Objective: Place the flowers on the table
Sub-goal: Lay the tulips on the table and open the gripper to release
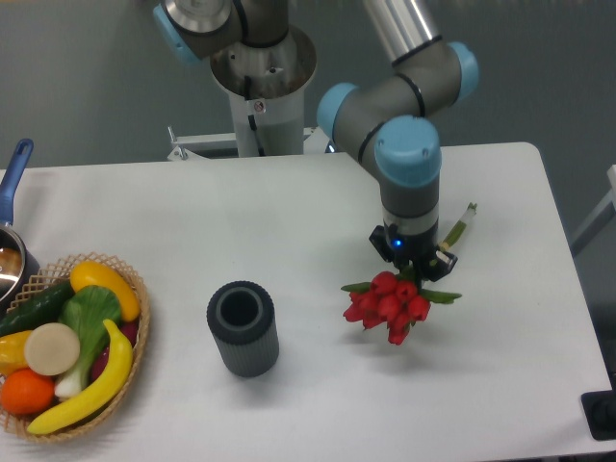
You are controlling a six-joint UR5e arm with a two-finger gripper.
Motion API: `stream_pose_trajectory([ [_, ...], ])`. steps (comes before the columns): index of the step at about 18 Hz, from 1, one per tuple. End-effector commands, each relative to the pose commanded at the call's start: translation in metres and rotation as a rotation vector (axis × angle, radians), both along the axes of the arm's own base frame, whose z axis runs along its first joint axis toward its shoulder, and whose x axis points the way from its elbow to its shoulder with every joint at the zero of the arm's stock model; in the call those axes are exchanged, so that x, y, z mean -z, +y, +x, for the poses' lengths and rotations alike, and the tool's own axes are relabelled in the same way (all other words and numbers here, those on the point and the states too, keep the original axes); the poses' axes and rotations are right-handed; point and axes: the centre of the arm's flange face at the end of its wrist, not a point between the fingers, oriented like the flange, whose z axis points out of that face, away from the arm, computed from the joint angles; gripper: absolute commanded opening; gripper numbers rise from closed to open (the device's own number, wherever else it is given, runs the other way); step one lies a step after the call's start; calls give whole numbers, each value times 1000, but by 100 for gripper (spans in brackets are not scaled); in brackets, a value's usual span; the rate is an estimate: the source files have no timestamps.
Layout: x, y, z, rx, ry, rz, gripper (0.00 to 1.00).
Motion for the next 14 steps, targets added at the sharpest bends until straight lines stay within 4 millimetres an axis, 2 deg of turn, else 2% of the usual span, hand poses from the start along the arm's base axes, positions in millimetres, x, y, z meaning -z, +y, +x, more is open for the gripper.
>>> stream_pose_trajectory([
  [2, -9, 2, -3, 2, 16, 15, 88],
  [4, -13, 3, -4, 1, 22, 20, 100],
  [7, -29, 5, -11, -3, 53, 43, 100],
  [10, -69, 7, -32, -29, 128, 92, 100],
  [12, -89, 1, -37, -31, 155, 103, 100],
  [14, -116, -18, -44, -48, 188, 121, 100],
])
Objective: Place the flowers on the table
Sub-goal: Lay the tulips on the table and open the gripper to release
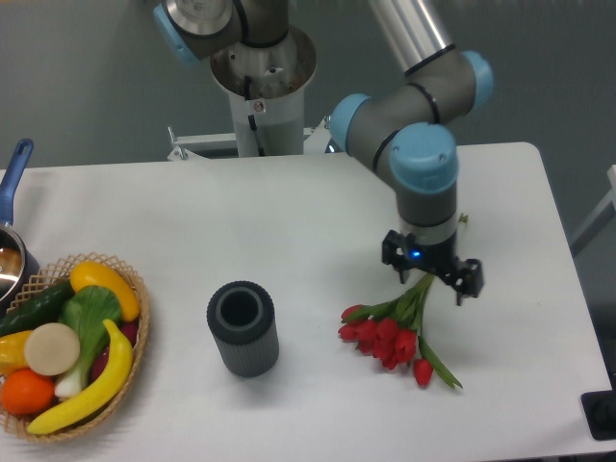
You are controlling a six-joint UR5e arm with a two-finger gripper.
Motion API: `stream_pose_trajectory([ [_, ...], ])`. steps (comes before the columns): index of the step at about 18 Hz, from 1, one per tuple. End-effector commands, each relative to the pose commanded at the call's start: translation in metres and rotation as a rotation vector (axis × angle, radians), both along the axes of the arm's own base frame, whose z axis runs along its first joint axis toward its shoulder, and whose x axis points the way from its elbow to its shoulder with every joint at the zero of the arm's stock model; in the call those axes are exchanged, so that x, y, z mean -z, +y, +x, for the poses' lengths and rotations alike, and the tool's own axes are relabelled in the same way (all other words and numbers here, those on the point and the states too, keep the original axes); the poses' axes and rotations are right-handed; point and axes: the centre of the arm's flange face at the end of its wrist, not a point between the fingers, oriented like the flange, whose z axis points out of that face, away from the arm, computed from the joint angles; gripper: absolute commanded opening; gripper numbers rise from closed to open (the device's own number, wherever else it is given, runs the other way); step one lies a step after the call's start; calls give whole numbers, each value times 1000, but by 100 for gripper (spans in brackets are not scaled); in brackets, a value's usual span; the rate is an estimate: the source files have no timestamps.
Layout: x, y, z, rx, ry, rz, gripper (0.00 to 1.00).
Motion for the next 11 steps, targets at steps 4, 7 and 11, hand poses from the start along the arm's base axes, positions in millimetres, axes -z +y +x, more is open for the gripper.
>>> stream_pose_trajectory([
  [4, -29, -23, 2, 128, -34, -70, 100],
  [7, -49, -59, -5, 214, -71, -58, 100],
  [11, -70, -104, -12, 276, -112, -32, 100],
])
